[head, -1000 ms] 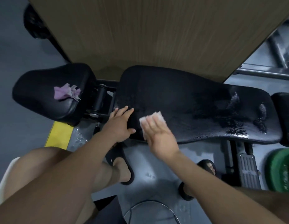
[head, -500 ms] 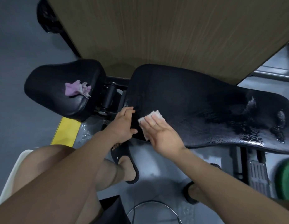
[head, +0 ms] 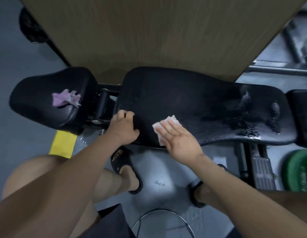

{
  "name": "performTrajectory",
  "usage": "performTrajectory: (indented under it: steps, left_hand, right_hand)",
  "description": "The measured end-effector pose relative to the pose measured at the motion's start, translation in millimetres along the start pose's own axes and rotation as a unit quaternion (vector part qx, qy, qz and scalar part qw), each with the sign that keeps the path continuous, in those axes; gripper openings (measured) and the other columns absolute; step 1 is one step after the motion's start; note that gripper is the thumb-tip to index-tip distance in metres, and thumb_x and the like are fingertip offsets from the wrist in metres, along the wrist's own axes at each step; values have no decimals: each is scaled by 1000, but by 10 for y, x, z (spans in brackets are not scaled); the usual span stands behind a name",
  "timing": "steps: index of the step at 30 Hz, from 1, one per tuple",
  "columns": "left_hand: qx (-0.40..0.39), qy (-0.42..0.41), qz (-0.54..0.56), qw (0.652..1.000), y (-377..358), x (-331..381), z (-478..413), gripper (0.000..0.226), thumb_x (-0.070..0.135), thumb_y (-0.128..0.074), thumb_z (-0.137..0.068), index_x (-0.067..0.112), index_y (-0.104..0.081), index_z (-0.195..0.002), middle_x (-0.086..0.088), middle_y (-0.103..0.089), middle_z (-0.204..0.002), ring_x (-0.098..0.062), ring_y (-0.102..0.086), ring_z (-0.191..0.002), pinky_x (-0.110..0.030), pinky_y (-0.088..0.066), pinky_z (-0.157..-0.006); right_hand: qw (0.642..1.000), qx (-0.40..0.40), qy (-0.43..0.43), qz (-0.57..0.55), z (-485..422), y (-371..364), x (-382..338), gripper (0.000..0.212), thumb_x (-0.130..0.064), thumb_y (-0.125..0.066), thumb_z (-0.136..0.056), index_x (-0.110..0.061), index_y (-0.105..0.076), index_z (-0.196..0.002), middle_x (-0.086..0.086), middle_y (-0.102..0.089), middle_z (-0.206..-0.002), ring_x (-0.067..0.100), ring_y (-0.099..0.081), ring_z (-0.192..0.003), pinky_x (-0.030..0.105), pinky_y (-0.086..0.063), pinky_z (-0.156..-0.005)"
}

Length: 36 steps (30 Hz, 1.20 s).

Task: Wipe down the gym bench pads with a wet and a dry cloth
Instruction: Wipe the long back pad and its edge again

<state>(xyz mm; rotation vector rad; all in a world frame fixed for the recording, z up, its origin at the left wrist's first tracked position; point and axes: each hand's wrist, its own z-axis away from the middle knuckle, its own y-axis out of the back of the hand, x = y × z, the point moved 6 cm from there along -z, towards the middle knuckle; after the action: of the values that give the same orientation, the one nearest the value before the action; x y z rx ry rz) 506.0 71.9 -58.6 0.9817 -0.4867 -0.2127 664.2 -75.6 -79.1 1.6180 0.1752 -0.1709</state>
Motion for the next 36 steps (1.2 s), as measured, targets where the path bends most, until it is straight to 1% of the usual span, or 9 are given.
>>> performTrajectory:
  steps: [3, 6, 8, 13, 15, 20, 25, 31, 36]
  left_hand:
    - [0, -20, -13, 1000, -73, 287, 8, 69, 43, -61, -93, 30, -29, -152, -3, -21, -154, -32, -24, -142, -42, -23, -121]
    - [-16, -38, -15, 999, -159, 553, 23, 67, 43, -61, -93, 37, -29, -151, 0, -15, -159, -33, -18, -145, -46, -21, -122]
    - [-23, -40, -15, 999, -203, 717, 15, 65, 42, -61, -93, 38, -30, -151, 1, -13, -160, -33, -15, -147, -49, -19, -123]
    - [-7, -49, -25, 998, -270, 1157, -110, 56, 41, -53, -98, 38, -33, -150, 1, -13, -163, -32, -10, -151, -54, -13, -123]
    - [-4, -63, -34, 997, -310, 1359, -194, 54, 42, -51, -99, 39, -33, -150, 1, -12, -164, -32, -6, -152, -55, -10, -124]
    - [1, -94, -22, 995, -496, 1874, -385, 51, 43, -45, -101, 42, -32, -150, 2, -6, -167, -29, 6, -154, -58, 0, -124]
    - [35, -118, -34, 992, -728, 2270, -521, 50, 48, -36, -103, 49, -23, -152, 5, 1, -168, -27, 12, -155, -60, 6, -123]
    - [105, -129, -70, 984, -807, 2315, -615, 55, 54, -29, -102, 47, -17, -156, 0, -6, -169, -29, 7, -156, -59, 4, -124]
    - [130, -130, -99, 978, -793, 2243, -688, 63, 60, -30, -99, 43, -15, -158, -3, -7, -169, -32, 5, -156, -57, 1, -125]
  right_hand:
    - [995, 27, -47, 83, 136, 192, 705, 48, -21, -35, -104, -3, -49, -146, 14, -56, -141, 37, -47, -136, 49, -32, -120]
    - [972, -5, -209, 104, 169, 338, 1388, 60, -28, -15, -100, -5, -33, -152, 17, -49, -146, 35, -36, -141, 49, -21, -122]
    - [961, -5, -258, 99, 151, 305, 1221, 62, -27, -16, -96, -4, -28, -152, 19, -44, -143, 40, -31, -139, 53, -15, -124]
    - [998, -12, -51, 39, 568, 234, 604, 49, -24, -26, -107, -12, -35, -153, 4, -43, -146, 33, -34, -144, 47, -21, -124]
    - [994, 1, -83, 70, 729, 322, 1098, 49, -26, -28, -108, -12, -41, -153, 6, -50, -148, 32, -39, -144, 46, -25, -123]
    - [953, 30, -290, 79, 870, 368, 1885, 59, -31, -19, -105, -12, -21, -160, 14, -37, -158, 37, -25, -151, 50, -16, -125]
    - [987, 34, -155, 41, 1209, 285, 1571, 58, -20, -49, -101, -15, -36, -158, 6, -37, -163, 31, -25, -154, 47, -24, -125]
    - [926, 124, -357, 6, 1470, 410, 2033, 49, -28, -39, -109, -15, -40, -156, 10, -38, -162, 33, -26, -154, 53, -26, -123]
    - [964, 63, -259, 9, 1477, 362, 1983, 51, -32, -33, -111, -18, -32, -160, 5, -31, -166, 29, -18, -157, 49, -22, -125]
